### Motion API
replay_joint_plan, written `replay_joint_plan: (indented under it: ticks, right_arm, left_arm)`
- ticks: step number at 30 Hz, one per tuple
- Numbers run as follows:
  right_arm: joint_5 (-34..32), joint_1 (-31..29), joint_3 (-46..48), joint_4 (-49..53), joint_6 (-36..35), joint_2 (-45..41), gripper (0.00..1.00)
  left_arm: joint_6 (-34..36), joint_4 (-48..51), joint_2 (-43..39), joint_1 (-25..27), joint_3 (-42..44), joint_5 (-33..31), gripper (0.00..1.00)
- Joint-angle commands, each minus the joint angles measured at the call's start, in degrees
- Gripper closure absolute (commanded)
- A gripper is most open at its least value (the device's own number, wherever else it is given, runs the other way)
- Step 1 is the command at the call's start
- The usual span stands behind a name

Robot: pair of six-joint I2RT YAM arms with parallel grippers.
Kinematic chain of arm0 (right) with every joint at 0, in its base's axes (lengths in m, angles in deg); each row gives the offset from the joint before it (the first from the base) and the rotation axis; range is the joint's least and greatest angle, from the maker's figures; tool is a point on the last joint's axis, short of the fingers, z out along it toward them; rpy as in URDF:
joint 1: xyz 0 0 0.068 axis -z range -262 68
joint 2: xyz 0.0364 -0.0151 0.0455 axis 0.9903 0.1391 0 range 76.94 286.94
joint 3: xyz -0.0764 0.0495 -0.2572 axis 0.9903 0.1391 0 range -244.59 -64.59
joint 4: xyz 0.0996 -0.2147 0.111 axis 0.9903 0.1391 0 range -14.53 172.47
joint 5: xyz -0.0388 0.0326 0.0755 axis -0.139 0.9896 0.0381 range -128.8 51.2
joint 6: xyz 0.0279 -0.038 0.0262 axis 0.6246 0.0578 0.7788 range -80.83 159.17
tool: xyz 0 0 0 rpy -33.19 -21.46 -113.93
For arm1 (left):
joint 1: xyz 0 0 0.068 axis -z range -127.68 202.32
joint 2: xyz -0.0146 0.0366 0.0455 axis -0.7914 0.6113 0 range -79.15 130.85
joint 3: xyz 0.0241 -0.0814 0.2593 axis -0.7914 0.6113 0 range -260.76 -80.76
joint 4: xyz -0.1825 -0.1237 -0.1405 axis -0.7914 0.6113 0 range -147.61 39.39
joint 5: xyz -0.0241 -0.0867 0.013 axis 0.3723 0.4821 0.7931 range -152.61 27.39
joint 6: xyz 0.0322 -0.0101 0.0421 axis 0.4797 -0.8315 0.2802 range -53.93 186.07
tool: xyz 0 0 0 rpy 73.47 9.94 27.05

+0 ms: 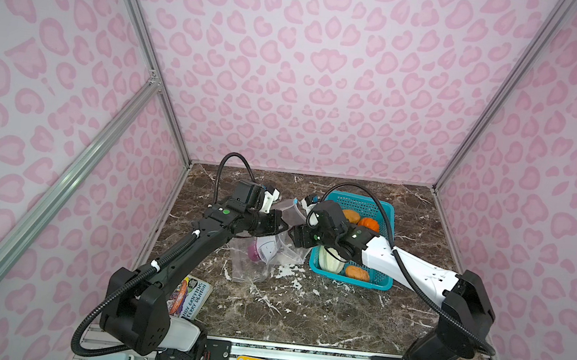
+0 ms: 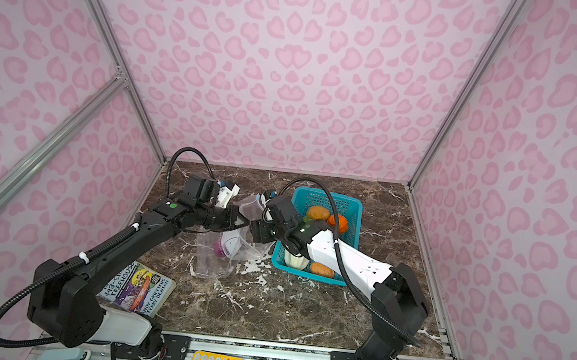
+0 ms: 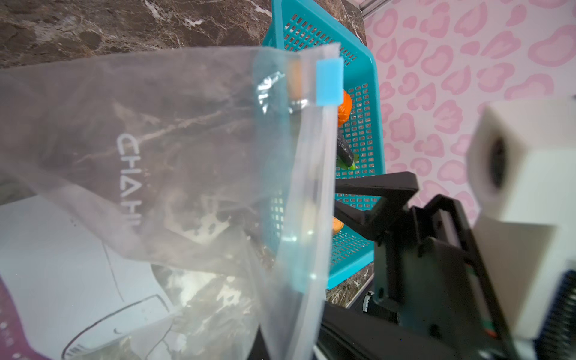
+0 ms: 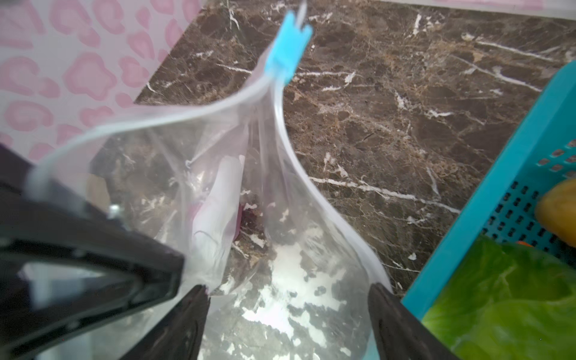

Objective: Place the food in the zip-top bag and seal the zipper
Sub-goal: 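Open the right gripper to drop the onion into the bag, then move the right gripper back to the basket and grasp the dark eggplant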

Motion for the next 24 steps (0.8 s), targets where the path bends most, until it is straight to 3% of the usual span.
replay_joint_plan:
  ticks: [1, 8, 14, 18, 21, 24]
  right_arm:
    - [0.1, 1.0, 1.0, -1.3, 0.2, -2.7, 0.18]
    - [0.4, 6.2, 6.1, -1.6, 0.1, -11.6, 0.20]
    - [-7.7, 10.1, 9.2, 6.5, -5.7, -14.6, 0.19]
    - [-11.4, 13.7, 7.7, 14.8, -4.6, -13.5, 0.14]
    - [-12.0, 15.8, 7.5, 17.8, -7.0, -13.0, 0.02]
    - [-14.0, 17.7, 8.4, 18.5, -9.8, -12.4, 0.02]
  left_arm:
    - [-0.2, -1.0, 0.2, -0.1, -0.4, -0.2, 0.97]
    - [-0.1, -1.0, 0.1, -0.1, -0.4, 0.0, 0.97]
    - [-0.1, -1.2, 0.3, 0.0, -0.4, 0.9, 0.97]
    - [-0.1, -1.3, 0.7, 0.0, -0.4, 1.1, 0.97]
    - [-0.1, -1.3, 0.9, 0.0, -0.5, 1.2, 0.97]
    - [-0.1, -1.3, 1.2, 0.1, -0.4, 1.3, 0.97]
